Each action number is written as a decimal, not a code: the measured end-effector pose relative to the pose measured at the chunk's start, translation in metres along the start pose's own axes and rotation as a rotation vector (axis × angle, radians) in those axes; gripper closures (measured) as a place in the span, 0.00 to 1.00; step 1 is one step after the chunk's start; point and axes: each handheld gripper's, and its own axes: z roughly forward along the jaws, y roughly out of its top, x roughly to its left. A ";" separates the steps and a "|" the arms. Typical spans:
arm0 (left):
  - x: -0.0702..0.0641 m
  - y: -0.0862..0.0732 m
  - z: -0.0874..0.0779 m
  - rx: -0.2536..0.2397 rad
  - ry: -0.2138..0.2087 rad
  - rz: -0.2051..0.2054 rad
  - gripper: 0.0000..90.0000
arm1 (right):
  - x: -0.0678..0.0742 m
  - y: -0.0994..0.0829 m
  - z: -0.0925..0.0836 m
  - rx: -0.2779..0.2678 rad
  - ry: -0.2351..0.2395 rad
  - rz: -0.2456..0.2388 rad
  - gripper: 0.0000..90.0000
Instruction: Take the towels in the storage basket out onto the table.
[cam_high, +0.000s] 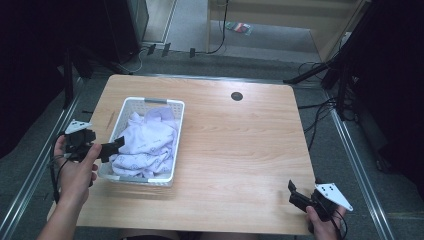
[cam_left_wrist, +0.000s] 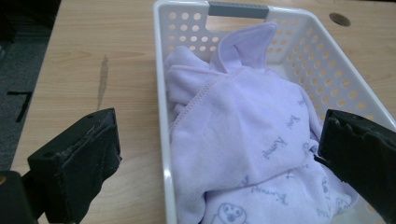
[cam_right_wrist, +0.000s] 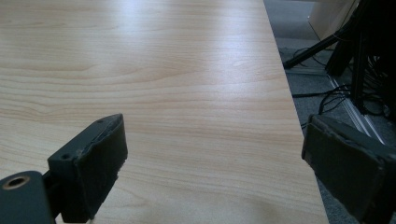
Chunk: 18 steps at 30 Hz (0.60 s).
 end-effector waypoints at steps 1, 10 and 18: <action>-0.002 0.002 0.002 0.012 0.000 0.009 0.00 | 0.000 0.000 0.000 0.001 0.000 -0.001 0.08; -0.023 0.023 0.025 0.132 -0.008 0.069 0.00 | 0.000 0.000 0.000 0.008 -0.003 0.002 0.08; -0.027 0.024 0.051 0.267 0.012 0.065 0.00 | -0.001 0.000 0.000 0.008 0.003 0.008 0.08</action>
